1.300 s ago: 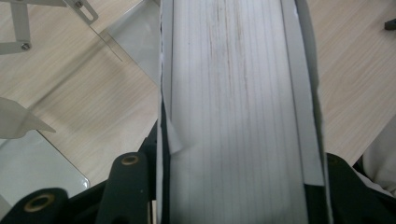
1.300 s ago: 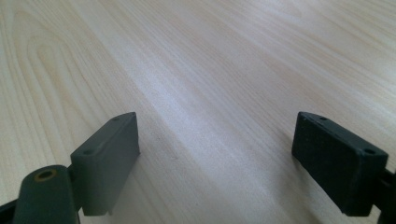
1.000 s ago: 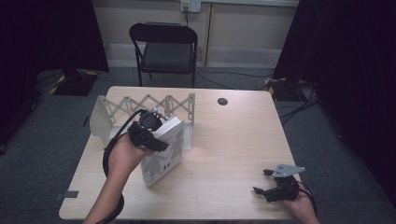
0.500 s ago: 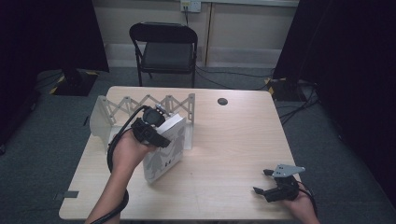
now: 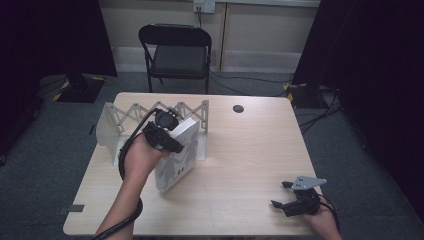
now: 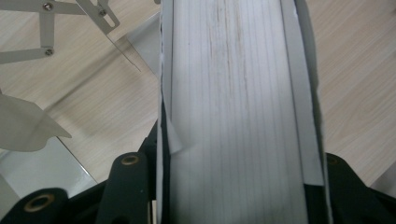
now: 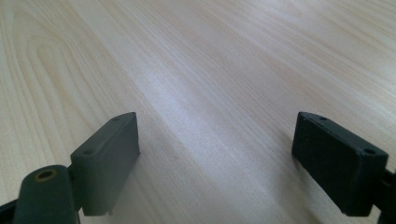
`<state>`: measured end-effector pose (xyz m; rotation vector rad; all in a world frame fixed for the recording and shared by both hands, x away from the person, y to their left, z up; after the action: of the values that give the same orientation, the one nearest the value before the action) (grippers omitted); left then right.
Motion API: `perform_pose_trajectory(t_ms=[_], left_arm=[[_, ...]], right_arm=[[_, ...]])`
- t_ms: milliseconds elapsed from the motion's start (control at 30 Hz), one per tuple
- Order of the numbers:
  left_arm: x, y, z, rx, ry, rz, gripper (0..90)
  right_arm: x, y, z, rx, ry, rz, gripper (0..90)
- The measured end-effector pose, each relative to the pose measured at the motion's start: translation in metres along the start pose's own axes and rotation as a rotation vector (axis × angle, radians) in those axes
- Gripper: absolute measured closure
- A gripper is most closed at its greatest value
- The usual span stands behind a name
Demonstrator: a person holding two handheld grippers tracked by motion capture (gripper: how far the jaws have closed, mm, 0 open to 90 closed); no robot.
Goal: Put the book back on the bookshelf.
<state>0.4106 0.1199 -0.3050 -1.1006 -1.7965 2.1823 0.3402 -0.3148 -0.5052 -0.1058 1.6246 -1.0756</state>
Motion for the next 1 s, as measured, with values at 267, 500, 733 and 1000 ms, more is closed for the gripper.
perform_pose_trajectory(t_ms=[267,500,733,1000], left_arm=[[-0.007,0.003,0.000,-0.003,-0.003,-0.011,52.3],[-0.014,0.006,0.001,-0.008,-0.010,-0.014,52.3],[-0.021,0.011,0.003,-0.023,-0.015,-0.010,52.4],[-0.029,0.014,0.001,-0.019,-0.045,0.005,52.4]], right_arm=[[0.000,0.000,0.000,0.000,-0.001,0.000,14.4],[0.000,0.000,0.000,0.000,-0.001,0.001,14.4],[0.000,0.000,0.000,0.000,-0.001,0.001,14.4],[0.000,0.000,0.000,0.000,-0.001,0.001,14.4]])
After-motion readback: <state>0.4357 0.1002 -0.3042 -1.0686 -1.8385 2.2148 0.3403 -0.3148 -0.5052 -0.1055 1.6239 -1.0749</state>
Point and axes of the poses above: each handheld gripper's, and its own axes: y roughly forward along the jaws, x roughly out of its underside, z roughly to its right, the point moved 1 cm from there along y, roughly forward along the jaws, and after that the axes turned 4 degrees about -y, right-handed, at the moved point
